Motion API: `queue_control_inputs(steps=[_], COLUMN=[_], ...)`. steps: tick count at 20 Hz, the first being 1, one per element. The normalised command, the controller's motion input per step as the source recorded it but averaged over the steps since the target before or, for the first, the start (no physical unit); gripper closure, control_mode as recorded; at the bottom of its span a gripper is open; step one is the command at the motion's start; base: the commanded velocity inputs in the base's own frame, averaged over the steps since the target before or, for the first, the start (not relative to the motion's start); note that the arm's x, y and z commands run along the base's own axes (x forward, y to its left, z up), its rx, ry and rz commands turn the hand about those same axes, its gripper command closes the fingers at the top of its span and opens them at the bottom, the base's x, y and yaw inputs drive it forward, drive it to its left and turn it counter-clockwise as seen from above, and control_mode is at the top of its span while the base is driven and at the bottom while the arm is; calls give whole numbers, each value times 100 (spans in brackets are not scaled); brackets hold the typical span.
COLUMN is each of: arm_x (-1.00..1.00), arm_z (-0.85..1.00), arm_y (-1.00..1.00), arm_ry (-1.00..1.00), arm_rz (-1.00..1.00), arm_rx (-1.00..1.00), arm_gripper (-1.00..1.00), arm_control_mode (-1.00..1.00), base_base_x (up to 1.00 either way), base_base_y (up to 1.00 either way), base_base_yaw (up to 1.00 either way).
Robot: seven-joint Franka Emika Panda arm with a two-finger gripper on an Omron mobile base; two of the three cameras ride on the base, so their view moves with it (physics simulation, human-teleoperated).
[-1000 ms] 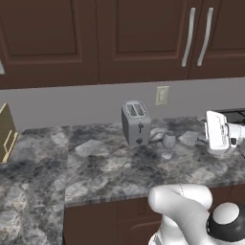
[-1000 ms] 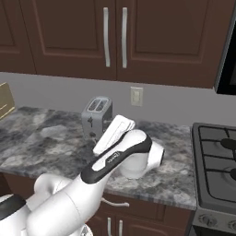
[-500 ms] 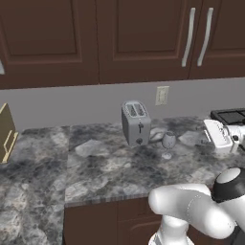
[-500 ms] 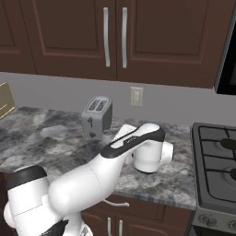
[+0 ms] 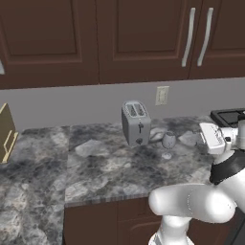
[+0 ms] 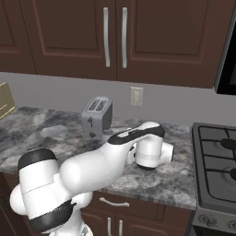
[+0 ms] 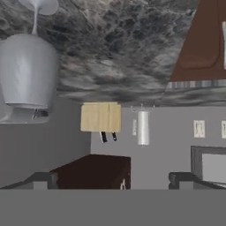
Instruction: Retrieve the wine glasses from the counter and place one next to each plate.
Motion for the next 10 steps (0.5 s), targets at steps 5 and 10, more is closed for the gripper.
queue_control_inputs(steps=[5, 10], arm_x=[52, 45], arm_z=[-32, -47], arm_y=[0, 0], arm_ry=[11, 5], arm_rz=[-12, 3], arm_rx=[-1, 0], arm_gripper=[-100, -100], arm_control_mode=[-100, -100], base_base_x=[0, 0], base_base_y=[0, 0], base_base_yaw=[0, 0])
